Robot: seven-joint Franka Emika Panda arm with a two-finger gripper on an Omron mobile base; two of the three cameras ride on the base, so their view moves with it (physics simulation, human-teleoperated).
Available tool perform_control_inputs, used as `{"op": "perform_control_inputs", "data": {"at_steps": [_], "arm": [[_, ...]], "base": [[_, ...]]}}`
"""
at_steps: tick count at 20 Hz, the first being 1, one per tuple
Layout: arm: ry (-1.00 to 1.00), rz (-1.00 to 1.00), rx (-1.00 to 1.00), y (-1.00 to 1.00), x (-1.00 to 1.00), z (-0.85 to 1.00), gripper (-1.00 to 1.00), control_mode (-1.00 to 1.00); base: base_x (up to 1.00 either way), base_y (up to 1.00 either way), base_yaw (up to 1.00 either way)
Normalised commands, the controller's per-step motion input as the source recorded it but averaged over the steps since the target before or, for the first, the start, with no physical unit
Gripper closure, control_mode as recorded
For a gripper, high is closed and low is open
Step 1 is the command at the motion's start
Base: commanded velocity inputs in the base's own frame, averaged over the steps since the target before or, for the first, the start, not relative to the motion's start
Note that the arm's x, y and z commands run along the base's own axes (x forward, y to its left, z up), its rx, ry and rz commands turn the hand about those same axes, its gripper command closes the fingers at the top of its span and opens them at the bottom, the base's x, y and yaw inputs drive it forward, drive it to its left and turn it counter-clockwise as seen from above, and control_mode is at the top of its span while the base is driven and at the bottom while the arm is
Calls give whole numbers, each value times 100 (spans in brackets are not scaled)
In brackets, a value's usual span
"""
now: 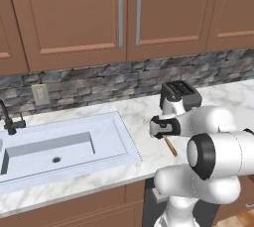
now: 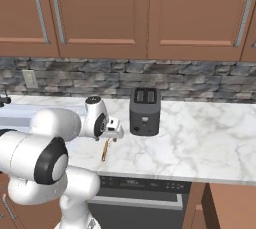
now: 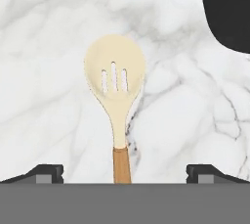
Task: Organize the utensils by type. Pick up the wooden spoons from the counter and place them in the open cabinet. Then pick up the metallic utensils from the counter and place them in the open drawer.
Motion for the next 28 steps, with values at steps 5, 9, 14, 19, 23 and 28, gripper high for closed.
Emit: {"op": "perform_control_inputs", "data": {"at_steps": [5, 9, 14, 19, 23, 28], "arm": [[1, 0, -3, 0, 13, -51, -100, -100], [0, 0, -2, 0, 20, -43, -100, -100], [-1, 0, -1, -3, 4, -41, -100, -100], [-3, 0, 0, -7, -4, -42, -100, -100], [-1, 0, 0, -4, -17, -57, 100, -100], [-1, 0, 0, -17, -30, -63, 100, -100]], "base": [[0, 0, 0], [0, 0, 0], [0, 0, 0], [0, 0, 0], [0, 0, 0], [0, 0, 0]]}}
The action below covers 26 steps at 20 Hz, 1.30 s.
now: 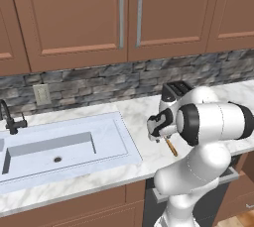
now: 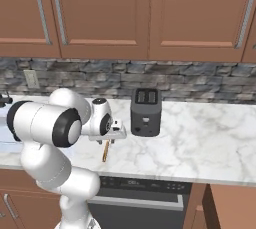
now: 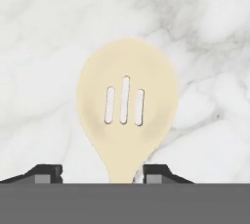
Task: Organize the utensils by type. Pick up the wooden spoons from the counter and place them in the open cabinet. Then pick up the metallic utensils from the counter and place them in the open drawer.
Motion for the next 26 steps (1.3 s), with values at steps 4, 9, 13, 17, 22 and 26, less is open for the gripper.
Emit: {"op": "perform_control_inputs", "data": {"at_steps": [4, 9, 13, 17, 22, 26], "arm": [[-3, 0, 0, -15, -37, -60, 100, -100], [-5, 0, 4, -10, -35, -29, 100, -100], [-15, 0, 0, 0, -28, 10, 100, -100], [-15, 0, 0, 0, -23, 35, 100, -100], [-6, 0, 0, 2, -13, 72, 100, -100], [0, 1, 2, 7, -23, 88, 100, -100]], "base": [[0, 0, 0], [0, 0, 0], [0, 0, 0], [0, 0, 0], [0, 0, 0], [0, 0, 0]]}}
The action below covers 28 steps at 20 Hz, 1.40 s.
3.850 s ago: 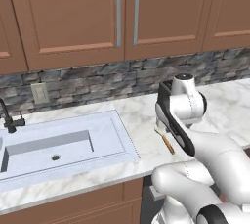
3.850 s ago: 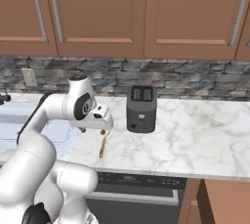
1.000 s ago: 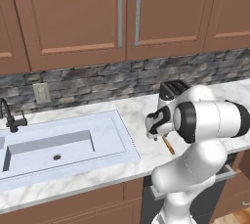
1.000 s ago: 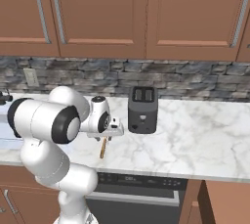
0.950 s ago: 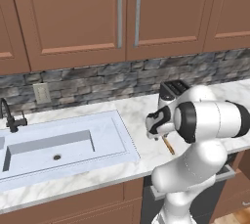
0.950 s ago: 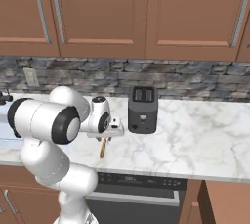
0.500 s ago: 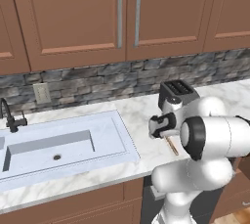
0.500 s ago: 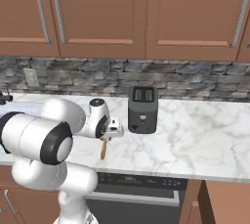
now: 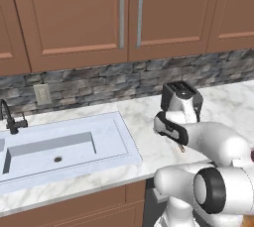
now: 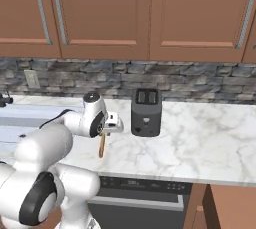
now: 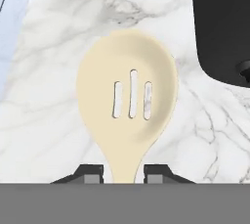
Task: Organize the utensils by type. Pick up the wooden spoons from the counter and place them in the open cabinet. Then pick up the metallic utensils from the counter and place them in the open drawer.
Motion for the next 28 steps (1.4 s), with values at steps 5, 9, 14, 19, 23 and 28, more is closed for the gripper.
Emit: {"op": "perform_control_inputs", "data": {"at_steps": [5, 9, 14, 19, 23, 28], "arm": [[0, 12, 0, 21, -43, 69, 100, -100], [0, 41, -11, 30, -55, 46, 100, -100], [-20, 52, -25, 35, -65, 31, 100, -100], [-39, 46, -28, 24, -50, 49, 100, -100], [-8, 34, -7, 9, -21, 70, 100, -100], [-5, 31, -13, 5, -26, 71, 100, -100]], "base": [[0, 0, 0], [0, 0, 0], [0, 0, 0], [0, 0, 0], [0, 0, 0], [0, 0, 0]]}}
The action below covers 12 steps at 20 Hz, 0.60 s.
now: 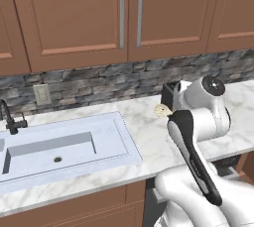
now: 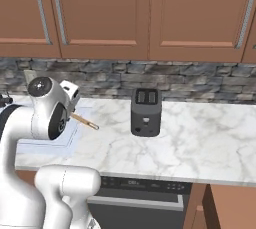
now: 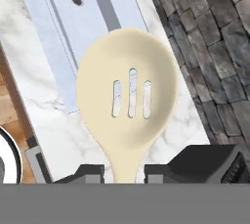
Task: Organize the utensils by type. Pick up the wooden spoons from the counter and place them in the open cabinet. Then pick up the metallic utensils from the counter and place them in the open drawer.
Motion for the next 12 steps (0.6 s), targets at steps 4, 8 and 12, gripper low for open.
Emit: {"op": "perform_control_inputs", "data": {"at_steps": [4, 8, 12], "arm": [[-3, 29, -13, 2, -31, 48, 100, -100], [-10, 10, -25, 10, -42, 9, 100, -100], [-12, 0, -17, 5, -33, 0, 100, -100]], "base": [[0, 0, 0], [0, 0, 0], [0, 0, 0]]}}
